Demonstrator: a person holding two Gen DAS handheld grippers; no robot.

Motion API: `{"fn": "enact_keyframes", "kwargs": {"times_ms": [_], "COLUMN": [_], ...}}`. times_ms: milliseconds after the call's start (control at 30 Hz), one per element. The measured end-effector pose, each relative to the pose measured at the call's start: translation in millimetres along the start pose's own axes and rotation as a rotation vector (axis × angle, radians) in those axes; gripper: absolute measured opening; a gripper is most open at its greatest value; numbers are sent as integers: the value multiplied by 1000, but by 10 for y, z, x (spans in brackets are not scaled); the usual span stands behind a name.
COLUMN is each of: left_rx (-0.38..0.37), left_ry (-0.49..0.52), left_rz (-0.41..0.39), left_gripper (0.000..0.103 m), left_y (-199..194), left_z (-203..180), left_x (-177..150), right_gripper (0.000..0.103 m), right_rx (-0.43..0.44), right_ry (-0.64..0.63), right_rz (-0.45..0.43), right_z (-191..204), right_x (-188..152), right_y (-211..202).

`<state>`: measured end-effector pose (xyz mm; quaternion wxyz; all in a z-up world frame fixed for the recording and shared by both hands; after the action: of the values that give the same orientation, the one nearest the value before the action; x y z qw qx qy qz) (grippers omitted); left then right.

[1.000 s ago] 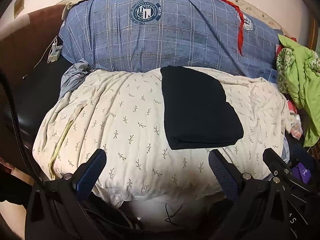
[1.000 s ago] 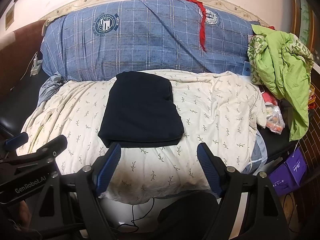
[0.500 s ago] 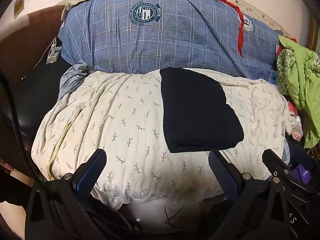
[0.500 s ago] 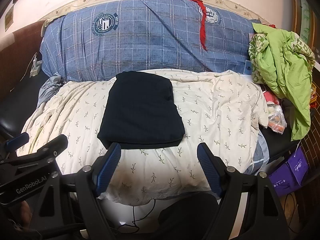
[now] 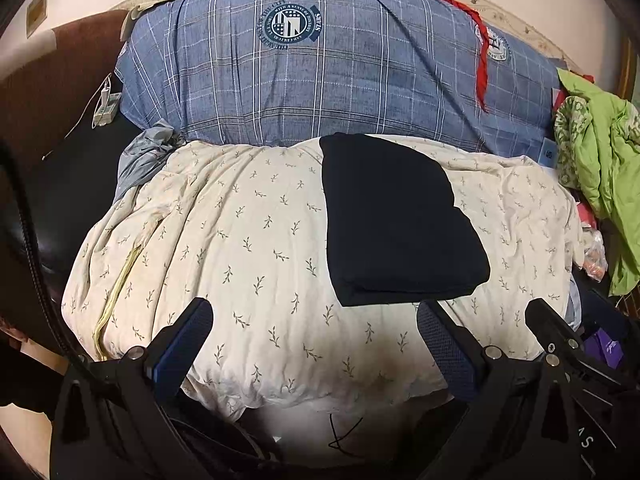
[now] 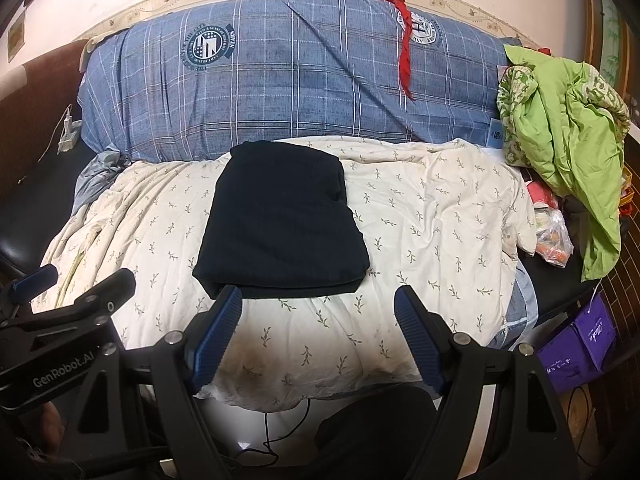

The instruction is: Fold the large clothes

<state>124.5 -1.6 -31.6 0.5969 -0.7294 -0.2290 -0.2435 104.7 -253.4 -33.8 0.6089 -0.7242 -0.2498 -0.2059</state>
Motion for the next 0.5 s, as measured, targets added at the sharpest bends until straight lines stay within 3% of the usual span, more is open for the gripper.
{"fn": "enact_keyframes", "kwargs": {"times_ms": [500], "left_rx": [-3], "left_ry": [2], "left_rz": [9], "left_gripper": [102], "left_y": [59], "left_z": [-15], "left_x": [-5], "right_gripper": [79], "right_rx": [1], "right_ry": [0], "right_rz": [8], "right_z": [-36], "right_x": [-14], "right_y": [78]}}
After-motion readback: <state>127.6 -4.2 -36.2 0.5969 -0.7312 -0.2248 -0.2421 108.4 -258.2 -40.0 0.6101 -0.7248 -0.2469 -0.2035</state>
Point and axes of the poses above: each gripper's, at about its wrist camera, not at the fingertips, and y roughly the way its jaws point, z to its left, x to its top, the point moved 6 cm from there along y, roughly the way its jaws point, and after that the axes turned 6 degrees about -x, right-handed, at the moved point
